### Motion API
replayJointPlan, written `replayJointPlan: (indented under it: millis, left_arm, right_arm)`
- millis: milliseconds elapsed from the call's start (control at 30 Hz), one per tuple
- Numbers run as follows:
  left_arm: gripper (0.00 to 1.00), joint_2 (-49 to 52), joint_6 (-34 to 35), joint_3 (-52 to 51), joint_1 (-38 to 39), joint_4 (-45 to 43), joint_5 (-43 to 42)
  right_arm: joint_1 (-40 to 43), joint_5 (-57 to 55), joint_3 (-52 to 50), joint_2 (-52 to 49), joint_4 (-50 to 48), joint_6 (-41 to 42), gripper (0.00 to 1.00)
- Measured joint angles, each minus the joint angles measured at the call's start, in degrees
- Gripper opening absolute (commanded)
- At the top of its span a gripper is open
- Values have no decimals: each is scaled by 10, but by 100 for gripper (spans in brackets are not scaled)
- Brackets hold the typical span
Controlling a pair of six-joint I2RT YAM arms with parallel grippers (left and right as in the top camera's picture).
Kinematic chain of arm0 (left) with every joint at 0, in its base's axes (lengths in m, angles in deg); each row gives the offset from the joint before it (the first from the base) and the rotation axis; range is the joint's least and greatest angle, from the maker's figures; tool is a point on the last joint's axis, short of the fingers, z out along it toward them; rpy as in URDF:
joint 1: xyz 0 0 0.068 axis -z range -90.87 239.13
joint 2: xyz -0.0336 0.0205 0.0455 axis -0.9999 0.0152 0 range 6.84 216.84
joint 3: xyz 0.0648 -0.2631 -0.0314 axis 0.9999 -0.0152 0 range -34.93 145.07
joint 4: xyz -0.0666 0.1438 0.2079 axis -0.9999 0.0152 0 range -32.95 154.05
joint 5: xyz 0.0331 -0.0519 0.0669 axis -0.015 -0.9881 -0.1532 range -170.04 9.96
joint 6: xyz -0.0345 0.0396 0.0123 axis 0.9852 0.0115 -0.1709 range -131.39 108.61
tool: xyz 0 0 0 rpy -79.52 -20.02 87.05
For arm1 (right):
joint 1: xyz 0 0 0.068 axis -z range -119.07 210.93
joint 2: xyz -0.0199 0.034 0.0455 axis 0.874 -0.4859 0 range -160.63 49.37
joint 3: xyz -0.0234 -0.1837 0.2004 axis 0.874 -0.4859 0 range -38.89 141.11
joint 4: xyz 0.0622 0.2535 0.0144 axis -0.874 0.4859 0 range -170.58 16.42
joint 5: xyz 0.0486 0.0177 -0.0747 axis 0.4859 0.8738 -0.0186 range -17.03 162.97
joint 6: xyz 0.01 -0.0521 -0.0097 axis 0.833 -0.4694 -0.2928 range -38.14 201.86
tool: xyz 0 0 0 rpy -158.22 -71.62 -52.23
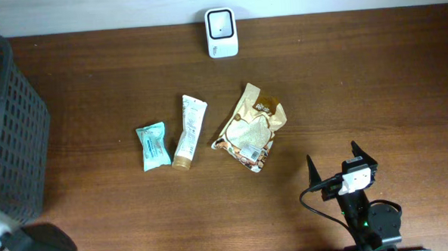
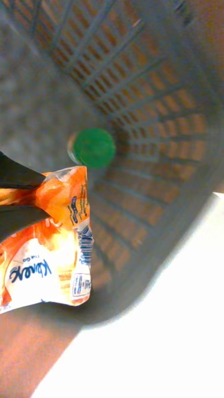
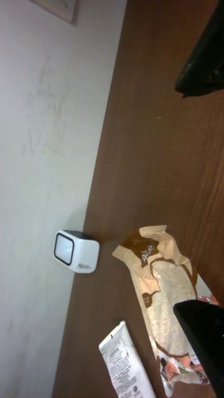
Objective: Scan the item barcode
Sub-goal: 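Carry the orange packet to the table and release it above the bread bag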
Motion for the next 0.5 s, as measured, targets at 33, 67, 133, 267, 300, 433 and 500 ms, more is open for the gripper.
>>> replayJointPlan:
  millis: [33, 67, 133, 267, 300, 433, 500]
  left_arm:
    - [0, -21, 4, 0, 0, 2, -13]
    - [0, -40, 9, 1, 0, 5, -33]
    - [0, -69, 19, 1, 6, 18, -79]
    - [0, -95, 29, 4, 82, 81, -136]
    - [0, -95, 27, -2, 118, 91, -136]
    - [0, -89, 17, -69, 285, 90, -118]
    - [0, -78, 14, -111, 352, 78, -96]
  right_arm:
    - [0, 0, 0, 0, 0, 0, 98]
    - [0, 0, 0, 0, 0, 0, 98]
    - [0, 0, 0, 0, 0, 0, 98]
    - [0, 0, 0, 0, 0, 0, 98]
    - [0, 0, 0, 0, 0, -1, 98]
    - [0, 0, 0, 0, 0, 0, 98]
    - [0, 0, 0, 0, 0, 0, 98]
